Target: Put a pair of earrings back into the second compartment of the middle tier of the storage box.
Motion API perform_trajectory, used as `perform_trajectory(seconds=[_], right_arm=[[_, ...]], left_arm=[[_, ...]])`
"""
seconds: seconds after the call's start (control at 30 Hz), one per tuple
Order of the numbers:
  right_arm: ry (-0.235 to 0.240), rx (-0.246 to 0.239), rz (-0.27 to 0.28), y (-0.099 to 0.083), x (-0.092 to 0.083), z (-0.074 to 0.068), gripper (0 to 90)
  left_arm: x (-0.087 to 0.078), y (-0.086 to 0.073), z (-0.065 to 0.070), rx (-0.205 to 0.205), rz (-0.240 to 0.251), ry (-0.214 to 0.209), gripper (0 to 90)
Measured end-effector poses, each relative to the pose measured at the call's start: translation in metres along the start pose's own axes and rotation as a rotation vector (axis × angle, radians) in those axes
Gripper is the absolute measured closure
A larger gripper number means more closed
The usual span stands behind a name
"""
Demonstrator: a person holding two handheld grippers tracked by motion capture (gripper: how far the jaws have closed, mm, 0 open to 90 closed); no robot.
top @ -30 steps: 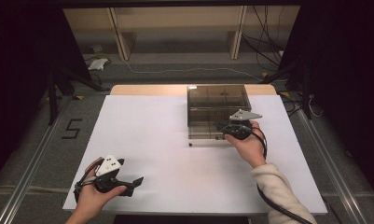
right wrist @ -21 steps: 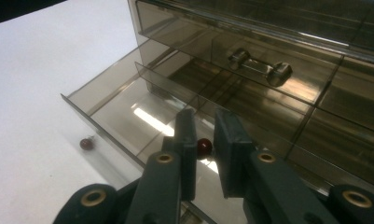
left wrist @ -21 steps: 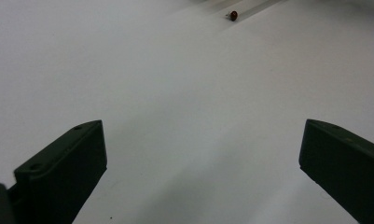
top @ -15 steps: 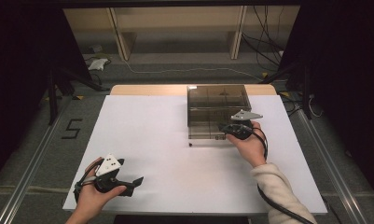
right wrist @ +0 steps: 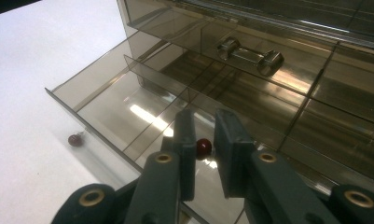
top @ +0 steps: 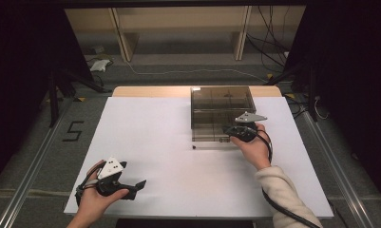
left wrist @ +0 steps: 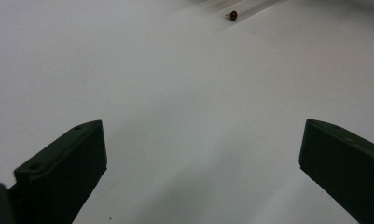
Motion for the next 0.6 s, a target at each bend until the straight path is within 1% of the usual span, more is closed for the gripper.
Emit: perform_trajectory(seconds=[0.23,0.3,0.47,0.57,0.6], right_arm=[[-0.005,0.006,-0.005,-0.0010,0.0010,0.0005,78.9],[-0.005,0.007,-0.004,-0.0009,0.0012,0.0005,77.4],[-0.008,0.017,0.015,0.0011,0.0002,-0.0004,67.6],[0.001,0.021,0.036,0.0039,-0.0020,-0.0027,61.2],[0.010,0.020,0.039,0.0049,-0.0028,-0.0040,58.7]], left_arm=[[0.0000,0.0001,-0.0001,0.000,0.000,0.000,0.5],[0.0000,0.0001,-0.0001,0.000,0.000,0.000,0.5],[-0.0003,0.0001,-0.0002,-0.001,0.002,0.000,0.5],[-0.0004,0.0001,-0.0001,-0.001,0.002,-0.001,0.5],[-0.0006,0.0000,-0.0002,0.001,0.001,-0.001,0.5]])
Point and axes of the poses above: each handheld gripper's, and its own axes: x roughly forward along the jaws, y roughly out of its top, z roughly to its right, the point moved 4 cm from there along x, roughly forward along the jaws, and after that the axes turned 2 degrees about z, right-handed, at the moved point
